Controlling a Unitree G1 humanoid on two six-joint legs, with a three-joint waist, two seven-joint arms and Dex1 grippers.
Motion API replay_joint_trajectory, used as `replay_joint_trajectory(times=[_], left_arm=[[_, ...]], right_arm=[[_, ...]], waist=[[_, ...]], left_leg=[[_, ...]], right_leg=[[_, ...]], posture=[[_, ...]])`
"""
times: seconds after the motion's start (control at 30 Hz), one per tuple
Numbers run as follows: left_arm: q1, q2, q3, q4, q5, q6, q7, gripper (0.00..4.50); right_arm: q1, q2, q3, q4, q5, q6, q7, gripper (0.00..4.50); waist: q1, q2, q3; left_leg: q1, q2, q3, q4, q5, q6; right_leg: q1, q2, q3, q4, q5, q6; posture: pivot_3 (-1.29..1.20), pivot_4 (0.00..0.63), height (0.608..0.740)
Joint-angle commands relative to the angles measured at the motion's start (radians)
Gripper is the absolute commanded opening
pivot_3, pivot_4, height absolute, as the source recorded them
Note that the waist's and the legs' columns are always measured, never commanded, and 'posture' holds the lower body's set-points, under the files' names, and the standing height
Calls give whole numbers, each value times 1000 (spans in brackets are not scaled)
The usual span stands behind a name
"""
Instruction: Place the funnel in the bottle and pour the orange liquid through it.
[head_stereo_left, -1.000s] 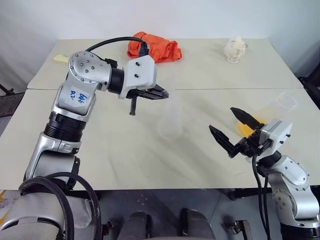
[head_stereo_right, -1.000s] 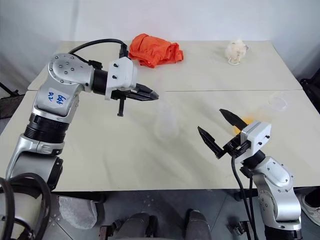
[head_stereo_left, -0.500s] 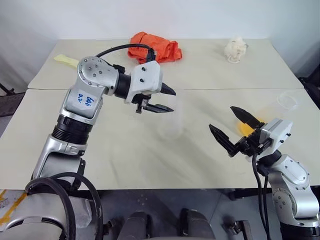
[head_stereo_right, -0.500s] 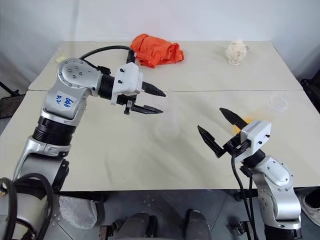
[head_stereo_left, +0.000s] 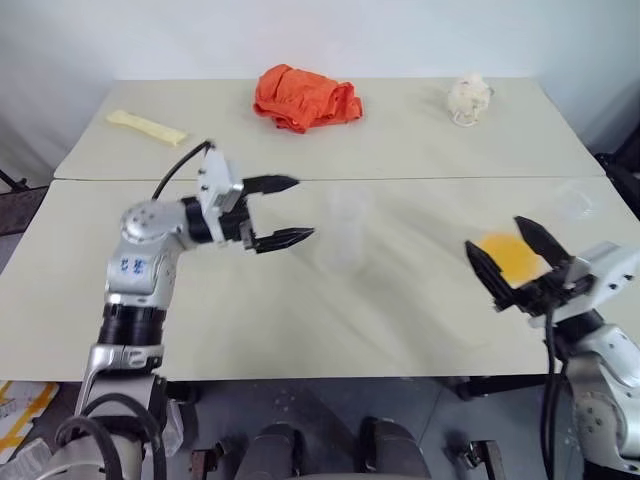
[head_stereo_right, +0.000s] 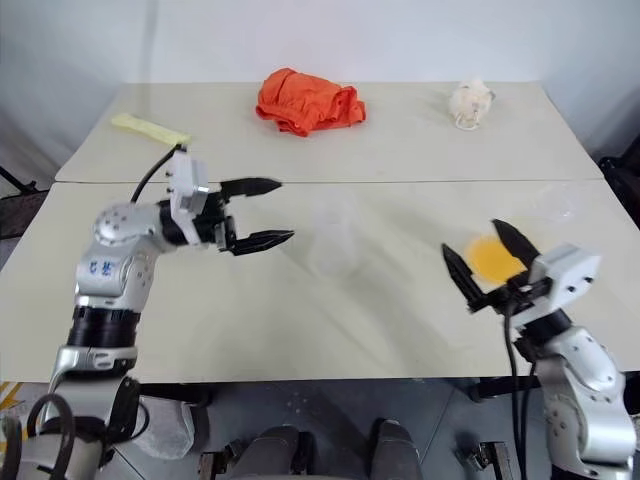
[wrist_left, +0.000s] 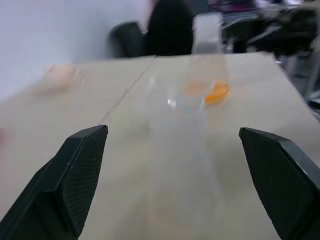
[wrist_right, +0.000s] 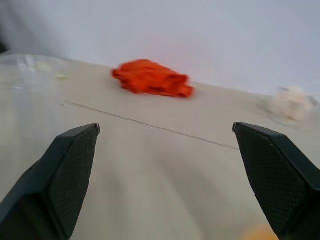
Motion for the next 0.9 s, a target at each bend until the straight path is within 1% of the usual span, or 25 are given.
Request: replay_joint_trajectory(times=[0.03,0.13,0.27,0.4,0.53,0.67,0.9], left_arm=[[74,20,70,-103,-50,-2,49,4475],[141,17,86,-172,-86,35,78,4475],[207,9,73,-271,-132,99,108,4475],[248,3,68,-367,-185,166,142,4475],[273,8,64,-413,-185,180,167,4475],[284,4,66,-449,-200,194,190,4475],[306,11,71,-498,-210,206,228,4475]], right_arm=[[53,-16,-109,-12,38,-13,-10,4500],[73,-9,-162,12,74,12,-34,4500],[75,-33,-202,87,89,54,-46,4500],[5,-76,-228,179,87,84,-85,4500],[-58,-120,-194,226,69,115,-79,4500],[-157,-148,-161,303,68,181,-107,4500],[-315,-162,-104,450,4,161,-101,4500]], waist=[[1,0,0],[1,0,0],[-2,0,0],[-4,0,0],[-5,2,-1],[-5,2,-1],[-5,2,-1]], left_leg=[[0,0,0,0,0,0],[0,0,-1,0,0,0],[2,0,-1,0,0,0],[2,0,0,0,0,0],[2,0,2,0,0,0],[2,0,2,0,0,0],[2,0,2,0,0,1]], right_leg=[[0,0,0,0,0,0],[1,-1,1,0,0,0],[1,-1,2,0,0,0],[1,-1,3,0,0,0],[1,0,4,0,0,0],[1,0,4,0,0,0],[1,-1,4,0,0,0]], posture=[[0,150,740],[0,150,740],[0,150,740],[0,150,740],[0,150,740],[0,150,740],[0,150,740]])
